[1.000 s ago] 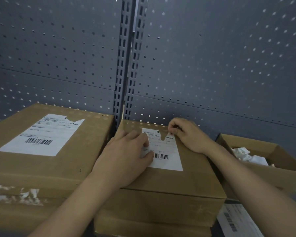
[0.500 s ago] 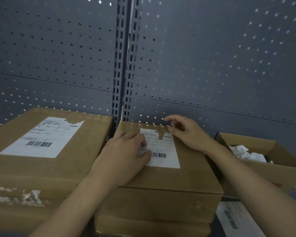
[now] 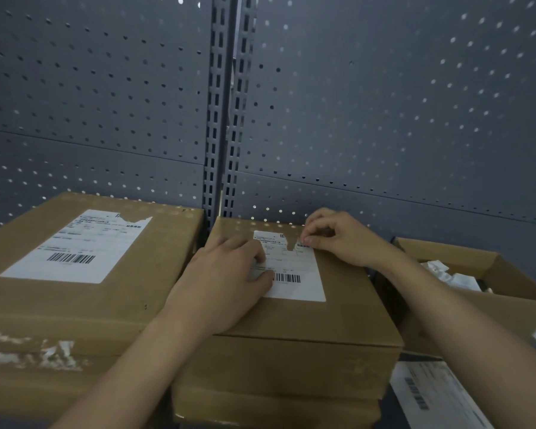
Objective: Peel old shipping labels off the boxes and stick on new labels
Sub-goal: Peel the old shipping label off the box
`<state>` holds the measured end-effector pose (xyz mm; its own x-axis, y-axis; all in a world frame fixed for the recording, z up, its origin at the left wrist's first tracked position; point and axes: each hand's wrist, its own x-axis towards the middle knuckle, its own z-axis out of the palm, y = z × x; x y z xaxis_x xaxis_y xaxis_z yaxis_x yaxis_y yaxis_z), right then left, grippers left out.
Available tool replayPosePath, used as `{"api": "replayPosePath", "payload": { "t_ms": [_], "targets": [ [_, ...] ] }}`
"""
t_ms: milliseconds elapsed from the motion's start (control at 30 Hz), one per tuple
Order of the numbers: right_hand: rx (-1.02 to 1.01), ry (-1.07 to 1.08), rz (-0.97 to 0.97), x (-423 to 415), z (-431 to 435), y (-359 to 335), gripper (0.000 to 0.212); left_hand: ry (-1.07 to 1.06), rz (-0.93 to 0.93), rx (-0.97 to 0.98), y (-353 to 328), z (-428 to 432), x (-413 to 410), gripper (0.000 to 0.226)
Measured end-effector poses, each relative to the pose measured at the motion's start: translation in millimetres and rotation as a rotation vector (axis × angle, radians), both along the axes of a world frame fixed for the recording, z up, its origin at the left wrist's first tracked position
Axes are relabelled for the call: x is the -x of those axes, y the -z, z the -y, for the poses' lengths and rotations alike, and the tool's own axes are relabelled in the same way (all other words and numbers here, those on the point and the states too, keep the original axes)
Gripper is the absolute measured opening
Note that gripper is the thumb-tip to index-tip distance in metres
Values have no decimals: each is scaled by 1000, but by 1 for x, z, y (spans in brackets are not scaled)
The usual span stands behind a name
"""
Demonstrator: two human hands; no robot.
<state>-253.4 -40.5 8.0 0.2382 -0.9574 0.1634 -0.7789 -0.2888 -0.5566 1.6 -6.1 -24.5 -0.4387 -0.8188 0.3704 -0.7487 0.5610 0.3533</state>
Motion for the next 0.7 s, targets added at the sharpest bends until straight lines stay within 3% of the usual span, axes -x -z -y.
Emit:
{"api": "replayPosePath", "payload": {
  "t_ms": [700],
  "targets": [
    [71, -9, -21, -4, 3, 5, 19, 10, -21, 1, 0, 0, -1, 30]
  ]
}}
